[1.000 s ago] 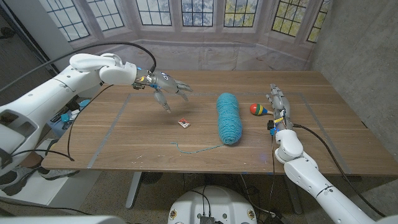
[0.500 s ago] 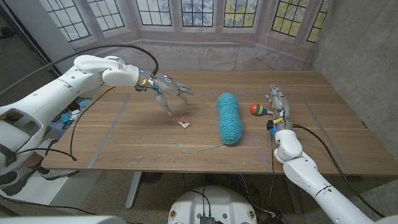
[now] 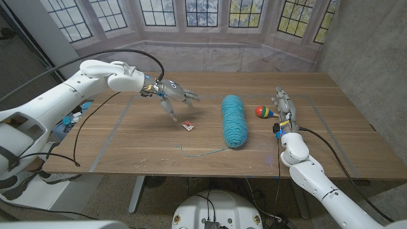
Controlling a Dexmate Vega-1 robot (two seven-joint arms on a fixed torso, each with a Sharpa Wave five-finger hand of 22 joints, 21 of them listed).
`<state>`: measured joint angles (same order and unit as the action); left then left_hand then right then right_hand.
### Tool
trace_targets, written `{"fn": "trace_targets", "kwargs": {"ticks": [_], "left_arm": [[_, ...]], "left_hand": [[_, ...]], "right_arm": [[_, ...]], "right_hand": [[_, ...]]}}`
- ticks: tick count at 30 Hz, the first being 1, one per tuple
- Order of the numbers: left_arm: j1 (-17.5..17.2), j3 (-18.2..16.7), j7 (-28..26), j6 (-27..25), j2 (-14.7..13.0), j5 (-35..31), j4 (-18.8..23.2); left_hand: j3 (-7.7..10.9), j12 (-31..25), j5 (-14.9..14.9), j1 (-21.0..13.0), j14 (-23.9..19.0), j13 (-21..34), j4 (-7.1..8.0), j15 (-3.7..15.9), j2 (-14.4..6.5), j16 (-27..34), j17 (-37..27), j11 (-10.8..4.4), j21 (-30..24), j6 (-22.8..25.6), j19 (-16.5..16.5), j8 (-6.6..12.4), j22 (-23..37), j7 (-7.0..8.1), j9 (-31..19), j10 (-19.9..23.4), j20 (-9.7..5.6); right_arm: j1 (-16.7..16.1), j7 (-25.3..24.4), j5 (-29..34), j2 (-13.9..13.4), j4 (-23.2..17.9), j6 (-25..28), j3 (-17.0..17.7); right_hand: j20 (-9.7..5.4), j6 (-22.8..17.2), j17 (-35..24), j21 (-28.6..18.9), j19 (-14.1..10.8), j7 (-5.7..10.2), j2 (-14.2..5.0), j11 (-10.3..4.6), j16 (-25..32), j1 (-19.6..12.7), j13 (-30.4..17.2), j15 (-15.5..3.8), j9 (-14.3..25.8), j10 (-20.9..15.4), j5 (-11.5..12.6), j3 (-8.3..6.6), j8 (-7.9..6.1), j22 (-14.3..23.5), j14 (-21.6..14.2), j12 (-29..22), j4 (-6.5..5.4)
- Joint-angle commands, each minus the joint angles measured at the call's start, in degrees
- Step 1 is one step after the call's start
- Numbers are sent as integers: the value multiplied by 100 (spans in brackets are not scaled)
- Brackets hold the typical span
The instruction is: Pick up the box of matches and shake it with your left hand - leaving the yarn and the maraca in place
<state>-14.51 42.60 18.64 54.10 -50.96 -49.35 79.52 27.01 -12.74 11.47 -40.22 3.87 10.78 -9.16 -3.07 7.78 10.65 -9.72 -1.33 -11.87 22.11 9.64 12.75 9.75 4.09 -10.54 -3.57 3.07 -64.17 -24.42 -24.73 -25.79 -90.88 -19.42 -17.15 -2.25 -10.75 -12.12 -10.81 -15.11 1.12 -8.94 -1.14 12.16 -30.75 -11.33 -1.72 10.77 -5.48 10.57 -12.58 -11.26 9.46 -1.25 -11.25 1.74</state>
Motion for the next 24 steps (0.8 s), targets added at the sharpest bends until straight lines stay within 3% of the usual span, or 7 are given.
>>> {"fn": "trace_targets", "kwargs": {"ticks": [1, 10, 24], "left_arm": [[-82, 34, -18, -56, 5, -46, 71], [-166, -3, -214, -121, -44, -195, 162], [-615, -187, -1018, -512, -344, -632, 543]], "left_hand": [[15, -23, 35, -419, -62, 26, -8, 5, -330, 20, -22, -2, 5, 86, 70, 49, 17, -10, -28, 47, -16], [30, -37, 16, -506, -139, 27, -16, 19, -368, 30, -22, -40, 1, 246, 133, 78, 18, -11, -36, 112, -36], [43, -102, -41, -669, -372, 31, -27, 97, -413, 62, -21, -74, -26, 476, 315, 98, 22, -65, -52, 354, -79]], "right_arm": [[56, 110, -99, -30, 98, -34, 19], [61, 155, -152, -44, 144, -72, 38], [76, 211, -209, -8, 246, -178, 40]], "right_hand": [[-418, -50, -26, -26, -61, 0, -44, 25, 48, -9, -20, -136, 26, -28, 0, -7, -42, 10, -50, -30, 19], [-416, -57, -29, -23, -65, -2, -47, 27, 51, -7, -20, -138, 26, -35, 0, -12, -40, 11, -53, -33, 28], [-419, -67, -31, -23, -82, -1, -51, 22, 59, -8, -21, -145, 27, -46, -1, -20, -39, 11, -68, -37, 43]]}}
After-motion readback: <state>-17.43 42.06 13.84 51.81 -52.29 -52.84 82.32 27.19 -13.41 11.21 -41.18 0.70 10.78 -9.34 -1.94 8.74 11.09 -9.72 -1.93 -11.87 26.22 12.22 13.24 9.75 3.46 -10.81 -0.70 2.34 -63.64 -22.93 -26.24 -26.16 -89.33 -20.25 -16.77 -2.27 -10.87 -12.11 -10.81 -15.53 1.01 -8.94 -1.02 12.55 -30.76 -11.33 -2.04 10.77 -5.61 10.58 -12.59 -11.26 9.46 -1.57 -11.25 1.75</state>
